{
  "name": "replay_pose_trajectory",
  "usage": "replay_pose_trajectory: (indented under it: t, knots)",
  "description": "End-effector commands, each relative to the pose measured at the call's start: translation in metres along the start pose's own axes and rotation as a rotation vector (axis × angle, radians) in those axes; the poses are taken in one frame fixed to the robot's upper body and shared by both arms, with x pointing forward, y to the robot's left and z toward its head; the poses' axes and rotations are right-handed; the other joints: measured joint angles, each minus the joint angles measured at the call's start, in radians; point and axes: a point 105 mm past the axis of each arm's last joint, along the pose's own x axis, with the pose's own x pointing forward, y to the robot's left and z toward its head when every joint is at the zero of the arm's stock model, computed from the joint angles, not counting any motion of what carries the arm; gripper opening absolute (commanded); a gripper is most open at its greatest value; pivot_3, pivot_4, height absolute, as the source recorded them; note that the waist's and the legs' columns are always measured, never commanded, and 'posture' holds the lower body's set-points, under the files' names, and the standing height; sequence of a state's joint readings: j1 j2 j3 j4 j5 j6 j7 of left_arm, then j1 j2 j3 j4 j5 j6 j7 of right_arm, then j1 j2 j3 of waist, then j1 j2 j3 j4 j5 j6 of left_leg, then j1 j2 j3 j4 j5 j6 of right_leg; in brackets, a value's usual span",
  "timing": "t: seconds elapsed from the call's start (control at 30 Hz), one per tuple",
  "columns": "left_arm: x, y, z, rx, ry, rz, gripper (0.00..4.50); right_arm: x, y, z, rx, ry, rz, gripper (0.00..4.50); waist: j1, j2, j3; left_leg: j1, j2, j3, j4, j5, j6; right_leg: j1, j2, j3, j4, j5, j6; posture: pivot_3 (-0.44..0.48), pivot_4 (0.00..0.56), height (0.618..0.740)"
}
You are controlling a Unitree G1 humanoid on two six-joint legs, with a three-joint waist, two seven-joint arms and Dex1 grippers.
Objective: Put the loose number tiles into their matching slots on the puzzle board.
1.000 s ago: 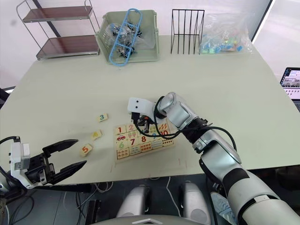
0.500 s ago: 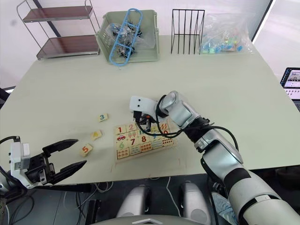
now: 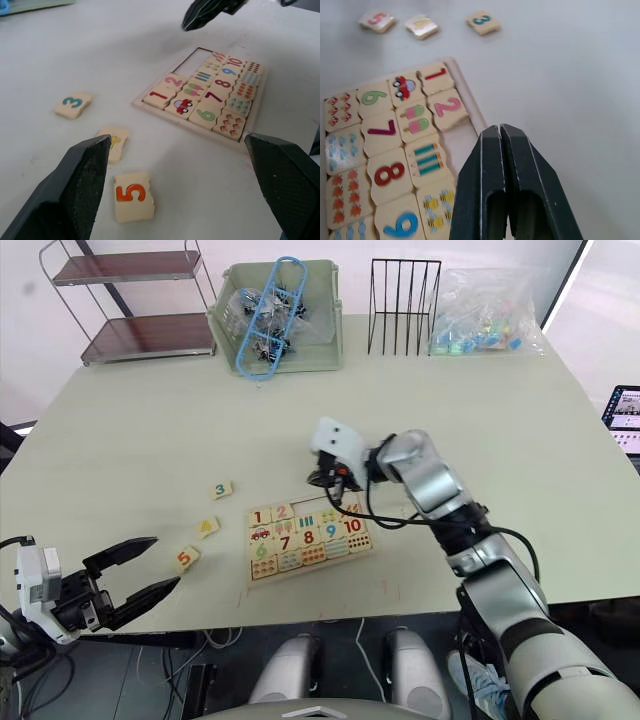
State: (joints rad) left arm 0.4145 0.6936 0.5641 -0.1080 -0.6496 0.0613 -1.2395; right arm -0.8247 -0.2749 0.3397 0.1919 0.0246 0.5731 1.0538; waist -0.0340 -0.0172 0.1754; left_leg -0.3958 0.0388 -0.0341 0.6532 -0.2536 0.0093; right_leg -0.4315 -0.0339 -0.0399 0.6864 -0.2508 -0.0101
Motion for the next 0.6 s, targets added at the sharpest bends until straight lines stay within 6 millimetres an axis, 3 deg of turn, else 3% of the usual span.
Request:
replay_pose_trajectory:
  t: [0.03, 0.13, 0.37, 0.47, 0.6]
  knots:
    - [-0.001, 0.003, 0.004, 0.02, -0.007, 0.029, 4.5, -0.029, -0.006, 0.007, -0.036, -0.139, -0.114, 0.05, 0.003, 0.0, 0.0, 0.0, 0.0, 0.0, 0.0, 0.0, 0.0, 0.0, 0.0, 0.0, -0.001, 0.0, 0.0, 0.0, 0.15, 0.74]
    - [-0.001, 0.004, 0.003, 0.016, -0.006, 0.04, 4.5, -0.051, -0.01, 0.0, -0.034, -0.222, -0.222, 0.05, 0.003, 0.0, 0.0, 0.0, 0.0, 0.0, -0.001, 0.0, 0.0, 0.0, 0.0, 0.0, -0.002, 0.0, 0.001, 0.0, 0.15, 0.74]
    - [-0.003, 0.007, -0.001, 0.006, 0.003, 0.072, 4.5, -0.104, -0.003, -0.044, 0.053, -0.235, -0.399, 0.05, 0.004, -0.001, 0.0, 0.0, 0.001, 0.001, -0.002, 0.0, 0.0, 0.002, 0.001, 0.001, -0.007, 0.001, 0.003, 0.0, 0.15, 0.74]
    - [-0.005, 0.008, -0.004, 0.003, 0.013, 0.088, 4.5, -0.118, 0.002, -0.056, 0.086, -0.25, -0.443, 0.05, 0.003, 0.0, 0.0, 0.0, 0.001, 0.003, -0.002, 0.0, 0.0, 0.002, 0.001, 0.001, -0.008, 0.002, 0.004, 0.0, 0.15, 0.74]
    - [-0.008, 0.009, -0.009, 0.001, 0.034, 0.114, 4.5, -0.154, 0.003, -0.08, 0.137, -0.283, -0.598, 0.05, 0.009, -0.001, 0.0, 0.001, 0.001, 0.003, -0.002, 0.0, 0.0, 0.002, 0.001, 0.003, -0.008, 0.0, 0.008, 0.0, 0.15, 0.74]
